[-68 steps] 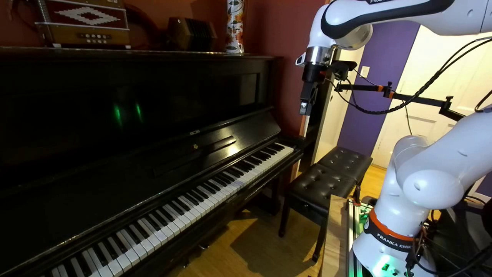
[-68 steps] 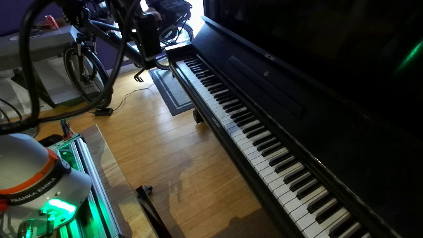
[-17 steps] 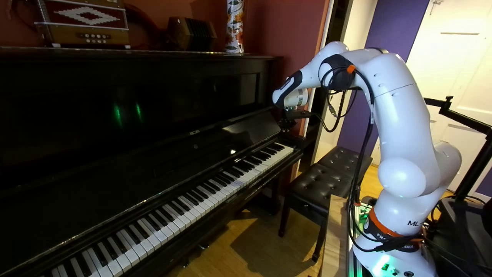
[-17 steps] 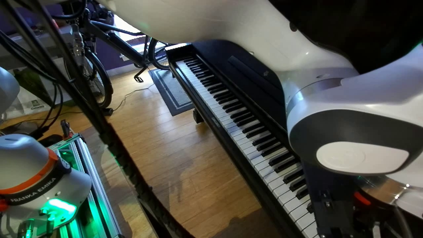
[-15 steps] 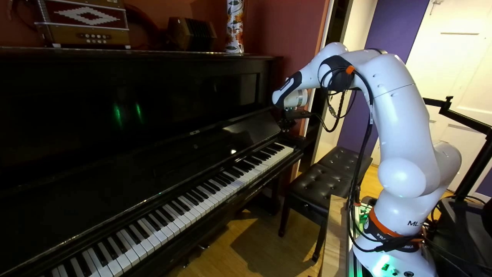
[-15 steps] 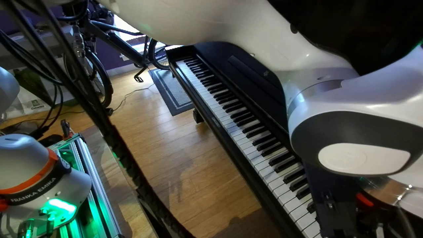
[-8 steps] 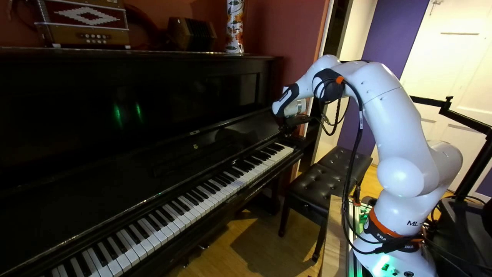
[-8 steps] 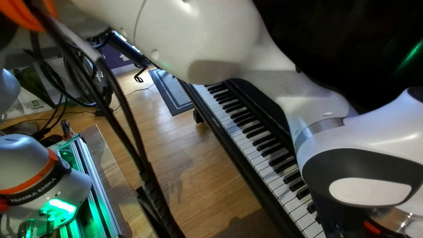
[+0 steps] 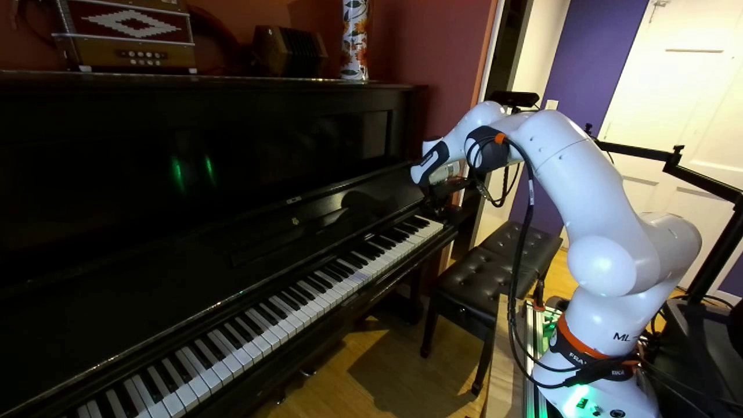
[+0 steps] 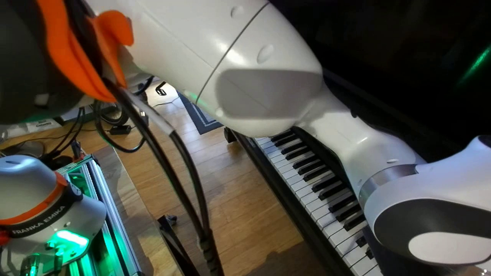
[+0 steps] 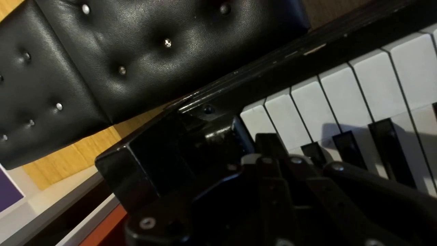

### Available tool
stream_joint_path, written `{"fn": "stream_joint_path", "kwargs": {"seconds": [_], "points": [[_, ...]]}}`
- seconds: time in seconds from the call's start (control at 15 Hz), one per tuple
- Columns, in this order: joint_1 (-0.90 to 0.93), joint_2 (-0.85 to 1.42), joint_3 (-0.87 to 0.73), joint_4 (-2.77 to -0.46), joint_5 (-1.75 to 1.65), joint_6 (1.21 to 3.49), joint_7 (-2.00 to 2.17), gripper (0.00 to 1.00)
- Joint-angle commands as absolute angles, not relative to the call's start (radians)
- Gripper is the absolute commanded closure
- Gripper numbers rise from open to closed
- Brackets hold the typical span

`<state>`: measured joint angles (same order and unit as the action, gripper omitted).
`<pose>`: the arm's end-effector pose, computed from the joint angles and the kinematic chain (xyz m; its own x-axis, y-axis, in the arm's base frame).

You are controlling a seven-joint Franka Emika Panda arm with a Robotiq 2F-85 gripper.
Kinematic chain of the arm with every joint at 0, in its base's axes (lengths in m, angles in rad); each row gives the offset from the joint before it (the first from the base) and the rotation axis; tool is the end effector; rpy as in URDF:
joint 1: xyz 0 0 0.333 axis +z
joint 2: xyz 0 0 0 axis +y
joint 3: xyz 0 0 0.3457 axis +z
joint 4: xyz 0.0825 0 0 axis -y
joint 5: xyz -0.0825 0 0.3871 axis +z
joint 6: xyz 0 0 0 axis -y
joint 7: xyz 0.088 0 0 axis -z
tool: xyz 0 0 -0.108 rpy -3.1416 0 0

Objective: Push the far right key on the keyboard

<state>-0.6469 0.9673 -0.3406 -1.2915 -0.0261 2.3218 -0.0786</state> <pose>0.4905 -0.6096 0.2040 0.7452 -0.6642 0.0588 -0.6478 -0.7002 0.3003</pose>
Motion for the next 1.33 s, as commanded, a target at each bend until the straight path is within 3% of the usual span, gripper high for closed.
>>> {"fn": "stream_joint_path", "kwargs": {"seconds": [0.0, 1.27], "points": [[-0.676, 1.066, -0.335, -1.153, -0.071, 2.266, -0.102, 1.0], [-0.739, 1.285, -0.28, -0.833, -0.128, 2.069, -0.323, 1.0]]}}
